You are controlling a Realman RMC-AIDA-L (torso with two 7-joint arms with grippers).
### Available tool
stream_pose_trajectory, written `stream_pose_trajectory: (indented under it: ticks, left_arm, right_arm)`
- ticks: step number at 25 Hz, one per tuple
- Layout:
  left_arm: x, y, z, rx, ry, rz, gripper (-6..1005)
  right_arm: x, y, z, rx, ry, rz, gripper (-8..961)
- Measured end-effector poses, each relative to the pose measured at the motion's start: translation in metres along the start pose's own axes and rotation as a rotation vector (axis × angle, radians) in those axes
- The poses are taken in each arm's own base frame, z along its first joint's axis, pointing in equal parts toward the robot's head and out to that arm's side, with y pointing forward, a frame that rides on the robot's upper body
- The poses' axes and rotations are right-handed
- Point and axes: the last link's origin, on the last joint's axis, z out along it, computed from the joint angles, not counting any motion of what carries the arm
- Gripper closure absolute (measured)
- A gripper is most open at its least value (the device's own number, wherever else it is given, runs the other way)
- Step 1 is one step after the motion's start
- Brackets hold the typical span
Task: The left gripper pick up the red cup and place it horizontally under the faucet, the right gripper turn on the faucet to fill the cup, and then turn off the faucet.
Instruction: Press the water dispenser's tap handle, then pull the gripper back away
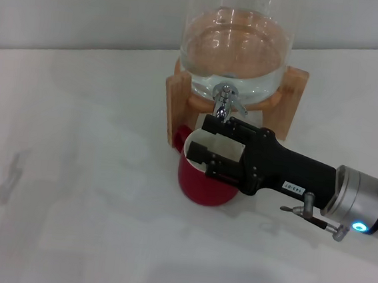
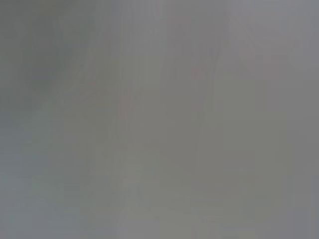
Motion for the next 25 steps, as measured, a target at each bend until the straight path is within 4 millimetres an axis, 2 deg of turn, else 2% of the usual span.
stream_pose_trajectory:
  ticks: [25]
  left_arm:
    - [0.0011,0.0004,0.0046,-0.01,0.003,0.007,120]
  right_arm:
    - [-0.0046,-0.0075,-0.0058,0.04,-0.012,-0.009,262]
